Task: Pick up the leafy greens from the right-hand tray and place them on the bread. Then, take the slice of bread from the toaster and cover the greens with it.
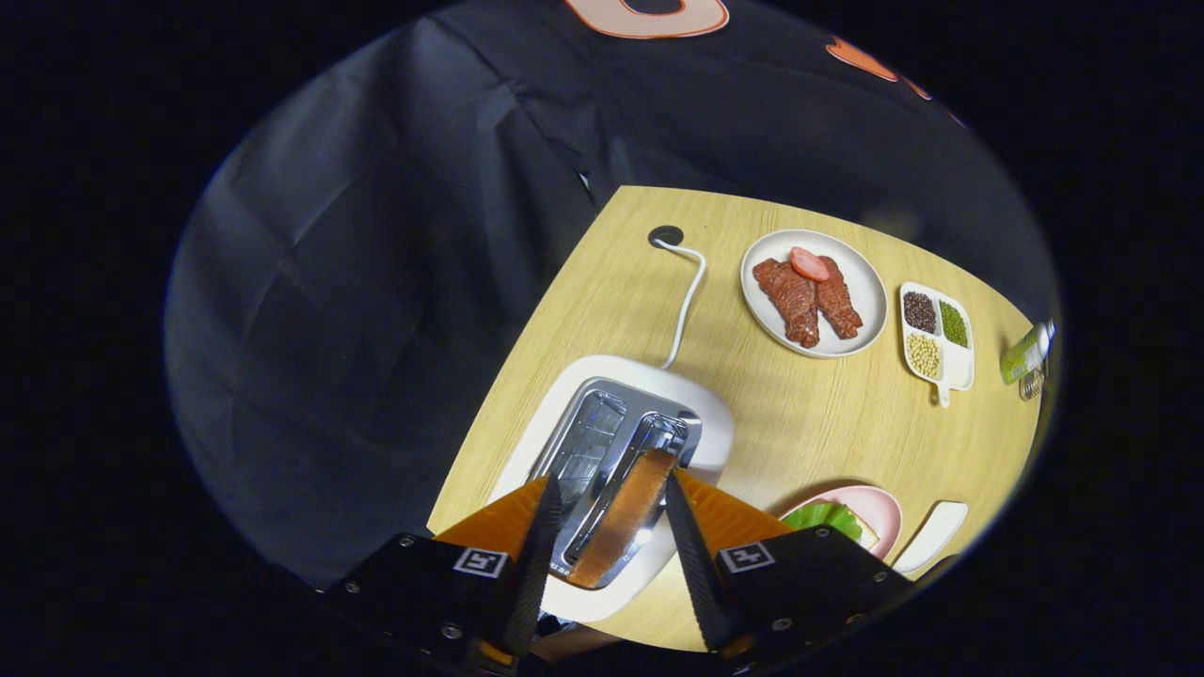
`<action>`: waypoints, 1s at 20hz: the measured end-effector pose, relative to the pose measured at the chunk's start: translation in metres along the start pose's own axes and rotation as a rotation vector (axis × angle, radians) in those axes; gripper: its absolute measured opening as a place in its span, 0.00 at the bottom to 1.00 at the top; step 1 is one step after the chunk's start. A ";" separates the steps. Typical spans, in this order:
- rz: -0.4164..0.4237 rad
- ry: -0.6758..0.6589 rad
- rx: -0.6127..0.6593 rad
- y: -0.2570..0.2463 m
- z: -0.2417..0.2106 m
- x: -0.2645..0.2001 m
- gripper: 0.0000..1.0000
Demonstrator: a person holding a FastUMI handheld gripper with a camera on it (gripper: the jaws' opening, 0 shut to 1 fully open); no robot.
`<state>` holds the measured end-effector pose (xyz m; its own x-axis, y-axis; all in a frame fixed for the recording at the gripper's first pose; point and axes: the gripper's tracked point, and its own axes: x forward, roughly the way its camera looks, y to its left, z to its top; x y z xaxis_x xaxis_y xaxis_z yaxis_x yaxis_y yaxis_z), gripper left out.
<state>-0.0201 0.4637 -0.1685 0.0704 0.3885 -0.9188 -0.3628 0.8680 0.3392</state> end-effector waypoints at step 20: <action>0.128 -0.230 -0.111 0.025 0.026 -0.115 0.14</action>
<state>-0.0128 0.4492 -0.0494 0.2212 0.5639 -0.7956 -0.4811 0.7728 0.4139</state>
